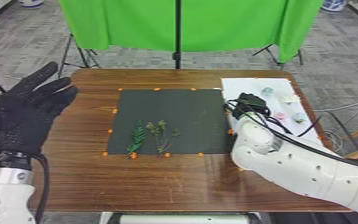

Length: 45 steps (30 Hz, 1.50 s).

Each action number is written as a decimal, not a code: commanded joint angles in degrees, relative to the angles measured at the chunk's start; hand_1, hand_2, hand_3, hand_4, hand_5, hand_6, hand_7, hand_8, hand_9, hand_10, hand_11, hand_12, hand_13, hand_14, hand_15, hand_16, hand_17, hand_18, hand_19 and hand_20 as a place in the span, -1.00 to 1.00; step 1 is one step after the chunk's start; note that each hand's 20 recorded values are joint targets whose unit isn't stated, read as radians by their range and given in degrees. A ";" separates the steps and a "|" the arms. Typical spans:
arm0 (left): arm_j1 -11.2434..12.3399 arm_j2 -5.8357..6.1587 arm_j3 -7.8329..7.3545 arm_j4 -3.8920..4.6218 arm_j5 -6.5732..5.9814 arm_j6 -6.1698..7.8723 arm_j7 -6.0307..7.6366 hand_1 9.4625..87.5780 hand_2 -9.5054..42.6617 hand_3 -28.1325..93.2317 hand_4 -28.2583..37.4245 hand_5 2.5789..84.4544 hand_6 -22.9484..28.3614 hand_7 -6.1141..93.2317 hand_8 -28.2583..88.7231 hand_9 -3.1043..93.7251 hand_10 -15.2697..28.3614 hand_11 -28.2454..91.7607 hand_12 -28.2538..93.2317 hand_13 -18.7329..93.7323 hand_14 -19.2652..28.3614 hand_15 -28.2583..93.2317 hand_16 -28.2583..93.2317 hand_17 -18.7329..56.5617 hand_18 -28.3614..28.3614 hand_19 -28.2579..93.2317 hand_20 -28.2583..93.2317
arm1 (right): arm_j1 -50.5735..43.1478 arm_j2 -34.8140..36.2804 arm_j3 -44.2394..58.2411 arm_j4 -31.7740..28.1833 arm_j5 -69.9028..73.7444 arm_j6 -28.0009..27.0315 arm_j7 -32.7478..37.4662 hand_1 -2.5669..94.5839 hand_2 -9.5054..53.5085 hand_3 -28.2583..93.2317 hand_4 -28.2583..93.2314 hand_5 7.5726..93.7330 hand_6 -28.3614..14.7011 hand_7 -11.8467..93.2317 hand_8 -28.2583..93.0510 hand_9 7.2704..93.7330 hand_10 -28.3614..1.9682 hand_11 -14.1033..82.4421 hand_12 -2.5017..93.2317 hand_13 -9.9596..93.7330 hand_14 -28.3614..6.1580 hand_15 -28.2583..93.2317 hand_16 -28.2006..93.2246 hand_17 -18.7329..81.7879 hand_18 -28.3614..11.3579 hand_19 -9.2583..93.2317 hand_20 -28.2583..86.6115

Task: Arrange flowers

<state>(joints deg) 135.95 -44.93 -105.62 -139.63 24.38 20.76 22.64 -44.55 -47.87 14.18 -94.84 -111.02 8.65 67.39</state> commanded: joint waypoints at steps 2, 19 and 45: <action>4.54 -2.04 -2.31 0.95 -1.10 0.52 -0.35 -0.65 -0.36 0.79 -0.85 -0.14 0.29 -0.51 -0.71 -0.19 0.67 -0.01 -0.35 -0.20 1.00 0.37 -0.71 -0.72 0.87 0.43 -0.32 | 0.61 0.56 1.00 -3.52 -2.00 1.64 -0.37 0.18 -1.00 0.65 -1.00 0.85 0.23 -0.36 -0.37 1.00 0.28 -0.12 -0.46 0.92 0.35 0.36 -0.20 0.40 -0.53 1.00 -0.28; 7.21 -3.35 -3.73 1.54 -1.47 0.86 -1.15 -0.66 -0.37 0.78 -0.85 -0.15 0.27 -0.51 -0.71 -0.20 0.66 -0.02 -0.34 -0.21 0.99 0.36 -0.70 -0.73 0.86 0.42 -0.33 | -4.50 -2.90 3.71 -12.89 -3.19 -1.37 -1.56 0.18 -1.00 0.67 -1.00 0.87 0.20 -0.37 -0.34 1.00 0.28 -0.07 -0.49 0.93 0.33 0.39 -0.20 0.41 -0.57 1.00 -0.18; 4.04 -3.19 -1.17 2.72 -0.35 -0.01 -4.55 -0.66 -0.38 0.78 -0.85 -0.15 0.28 -0.51 -0.71 -0.21 0.65 -0.02 -0.34 -0.21 0.99 0.36 -0.70 -0.73 0.87 0.42 -0.32 | -7.93 -7.81 1.47 -11.07 -0.62 -2.60 0.77 0.10 -1.00 0.63 -0.98 0.83 0.23 -0.33 -0.36 0.99 0.28 0.00 -0.55 0.92 0.35 0.43 -0.21 0.42 -0.58 1.00 -0.12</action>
<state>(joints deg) 140.67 -47.90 -107.36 -137.46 23.41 21.09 19.80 -52.30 -54.29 17.07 -106.14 -111.73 5.76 67.78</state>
